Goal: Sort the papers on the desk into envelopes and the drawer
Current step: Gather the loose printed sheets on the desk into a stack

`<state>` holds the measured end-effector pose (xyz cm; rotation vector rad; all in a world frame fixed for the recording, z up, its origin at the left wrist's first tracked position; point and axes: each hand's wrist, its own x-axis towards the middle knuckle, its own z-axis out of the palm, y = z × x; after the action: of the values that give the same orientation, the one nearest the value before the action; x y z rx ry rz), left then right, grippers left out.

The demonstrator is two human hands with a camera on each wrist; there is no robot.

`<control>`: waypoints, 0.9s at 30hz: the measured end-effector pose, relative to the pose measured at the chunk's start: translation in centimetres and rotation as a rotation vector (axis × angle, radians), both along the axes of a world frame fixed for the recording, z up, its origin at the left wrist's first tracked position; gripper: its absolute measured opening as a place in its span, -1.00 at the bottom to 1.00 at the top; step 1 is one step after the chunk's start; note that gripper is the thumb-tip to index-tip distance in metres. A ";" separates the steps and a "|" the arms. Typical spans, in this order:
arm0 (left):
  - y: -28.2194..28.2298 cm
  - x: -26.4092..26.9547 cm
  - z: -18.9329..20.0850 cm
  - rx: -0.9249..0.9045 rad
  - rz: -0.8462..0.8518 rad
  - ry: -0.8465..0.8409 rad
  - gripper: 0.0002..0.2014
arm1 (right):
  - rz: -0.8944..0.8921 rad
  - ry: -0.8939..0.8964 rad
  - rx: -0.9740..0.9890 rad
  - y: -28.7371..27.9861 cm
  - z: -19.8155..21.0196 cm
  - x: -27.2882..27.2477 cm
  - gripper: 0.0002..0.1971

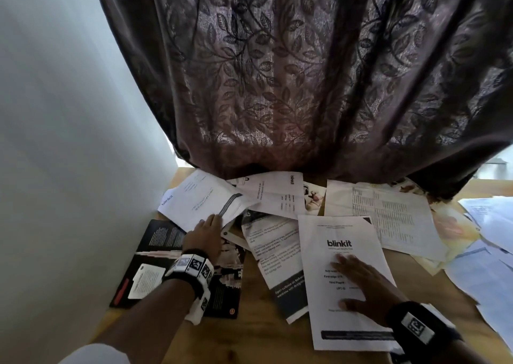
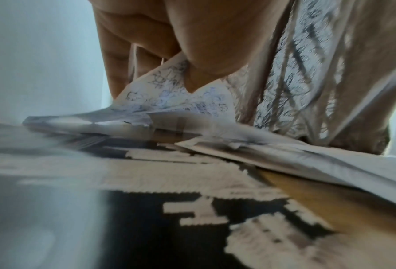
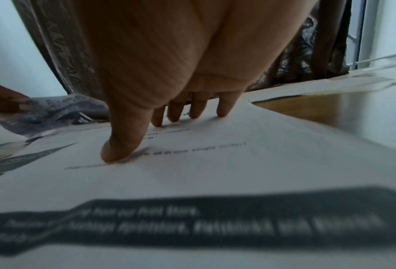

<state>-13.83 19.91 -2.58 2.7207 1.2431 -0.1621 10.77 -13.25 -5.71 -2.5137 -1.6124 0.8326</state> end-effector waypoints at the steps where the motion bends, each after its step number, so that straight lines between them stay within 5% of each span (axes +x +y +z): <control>1: -0.4 -0.2 0.3 0.009 -0.009 -0.039 -0.48 | -0.001 -0.008 0.000 0.2 0.3 -0.1 0.00; 7: -5.0 -0.6 3.1 0.104 -0.129 -0.118 -0.31 | -0.296 0.207 0.331 4.4 3.8 -1.1 -0.37; 12: -9.7 -0.4 3.3 0.311 -0.408 -0.272 -0.41 | -0.712 1.128 0.351 9.4 7.8 -2.8 -0.38; 16: -12.2 -0.6 1.7 0.229 -0.612 -0.155 -0.39 | -0.802 1.092 0.509 10.7 7.8 -3.4 -0.67; 20: -11.4 -1.6 -0.4 0.080 -0.448 -0.095 -0.44 | -0.806 0.975 0.613 9.0 7.3 -2.3 -0.72; 23: -10.9 -1.8 -1.2 -0.050 -0.169 -0.293 -0.41 | -0.832 1.028 0.631 6.5 6.1 -0.9 -0.69; 27: -11.6 0.0 0.2 -0.555 0.241 -0.630 -0.56 | -0.904 1.177 0.684 3.6 5.4 -0.2 -0.65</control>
<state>-13.81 8.28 -2.39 1.9086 1.1016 0.3099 10.60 -9.66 -0.34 -1.4062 -0.2274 1.0078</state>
